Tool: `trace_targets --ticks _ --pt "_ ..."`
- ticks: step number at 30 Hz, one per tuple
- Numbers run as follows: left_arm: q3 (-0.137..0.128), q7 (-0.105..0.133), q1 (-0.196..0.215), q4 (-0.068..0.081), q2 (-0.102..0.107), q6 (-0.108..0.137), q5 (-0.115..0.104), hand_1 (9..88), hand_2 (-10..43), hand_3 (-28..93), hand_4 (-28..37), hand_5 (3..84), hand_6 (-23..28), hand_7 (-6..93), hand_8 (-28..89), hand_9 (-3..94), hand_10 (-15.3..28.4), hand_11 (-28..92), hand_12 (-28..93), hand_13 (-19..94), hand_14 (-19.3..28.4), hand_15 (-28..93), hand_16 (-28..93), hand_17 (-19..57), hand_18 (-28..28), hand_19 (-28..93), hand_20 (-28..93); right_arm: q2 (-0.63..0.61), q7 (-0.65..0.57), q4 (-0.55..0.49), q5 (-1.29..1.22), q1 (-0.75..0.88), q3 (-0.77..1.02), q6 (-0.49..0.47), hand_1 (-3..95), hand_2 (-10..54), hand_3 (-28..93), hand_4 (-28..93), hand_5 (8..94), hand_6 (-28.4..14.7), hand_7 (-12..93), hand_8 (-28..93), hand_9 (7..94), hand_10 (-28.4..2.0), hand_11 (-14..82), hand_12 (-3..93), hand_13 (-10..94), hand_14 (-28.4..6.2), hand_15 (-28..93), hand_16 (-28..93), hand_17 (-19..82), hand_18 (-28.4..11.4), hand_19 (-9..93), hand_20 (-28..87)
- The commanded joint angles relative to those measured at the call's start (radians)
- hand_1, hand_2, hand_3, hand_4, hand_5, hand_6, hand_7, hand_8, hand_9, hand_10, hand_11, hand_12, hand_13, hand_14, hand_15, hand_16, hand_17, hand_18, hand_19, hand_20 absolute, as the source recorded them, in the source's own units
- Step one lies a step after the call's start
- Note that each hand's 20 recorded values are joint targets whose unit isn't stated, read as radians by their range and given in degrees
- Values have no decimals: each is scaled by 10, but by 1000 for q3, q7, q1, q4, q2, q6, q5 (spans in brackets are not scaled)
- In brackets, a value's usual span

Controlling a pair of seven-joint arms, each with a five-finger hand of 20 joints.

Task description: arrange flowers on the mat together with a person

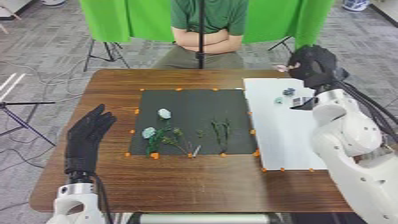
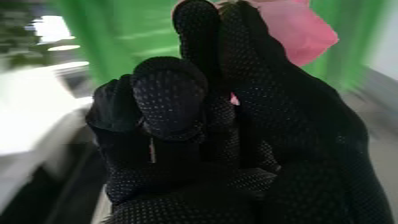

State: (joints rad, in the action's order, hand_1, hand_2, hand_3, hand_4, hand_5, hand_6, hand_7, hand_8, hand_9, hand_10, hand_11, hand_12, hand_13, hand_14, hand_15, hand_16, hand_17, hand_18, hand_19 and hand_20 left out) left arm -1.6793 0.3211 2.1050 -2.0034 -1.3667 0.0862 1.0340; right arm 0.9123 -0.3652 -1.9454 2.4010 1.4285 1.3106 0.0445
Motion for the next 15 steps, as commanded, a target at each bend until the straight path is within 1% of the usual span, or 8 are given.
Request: trace_targets --ticks 1,6,11,13,14,15 --pt "-6 -10 19 6 3 12 -5 268 15 683 -188 482 48 136 -58 460 141 190 135 375 187 217 17 110 150 215 267 89 139 -18 -90 -191 -299 -115 648 -95 619 -229 811 11 214 111 879 -83 111 480 808 -61 602 420 417 -213 817 623" --pt "5 -10 9 13 -1 5 -3 268 16 682 -188 483 48 137 -57 463 139 192 136 377 188 217 17 110 150 216 267 135 200 5 -109 -267 -481 -189 648 -95 614 -225 809 13 210 111 878 -83 110 481 809 -58 605 420 417 -214 821 623" --pt "10 -12 2 18 1 -3 -4 267 12 686 -191 490 49 139 -53 470 136 194 141 379 188 220 20 110 150 217 266 164 251 21 -106 -304 -595 -212 657 -95 582 -199 802 15 200 106 875 -83 106 474 806 -56 609 419 416 -212 824 619" --pt "9 -15 7 13 3 3 -4 267 11 686 -194 492 48 140 -51 472 136 194 144 380 188 222 20 109 150 218 266 175 269 34 -102 -311 -620 -229 659 -95 579 -194 799 16 197 104 871 -82 105 471 805 -56 611 419 415 -211 824 620" --pt "8 -17 3 14 3 -1 -4 267 11 687 -196 492 48 140 -50 472 136 194 147 380 188 222 21 109 150 219 266 178 265 40 -98 -317 -634 -227 660 -95 578 -191 798 16 195 103 870 -82 105 470 804 -56 611 419 415 -211 824 620" --pt "8 -17 8 13 3 0 -3 267 11 688 -198 491 48 142 -48 472 136 194 149 380 188 223 22 109 151 219 265 185 268 50 -93 -318 -643 -239 660 -95 575 -185 795 16 193 102 870 -83 105 469 803 -56 614 418 415 -209 824 619"
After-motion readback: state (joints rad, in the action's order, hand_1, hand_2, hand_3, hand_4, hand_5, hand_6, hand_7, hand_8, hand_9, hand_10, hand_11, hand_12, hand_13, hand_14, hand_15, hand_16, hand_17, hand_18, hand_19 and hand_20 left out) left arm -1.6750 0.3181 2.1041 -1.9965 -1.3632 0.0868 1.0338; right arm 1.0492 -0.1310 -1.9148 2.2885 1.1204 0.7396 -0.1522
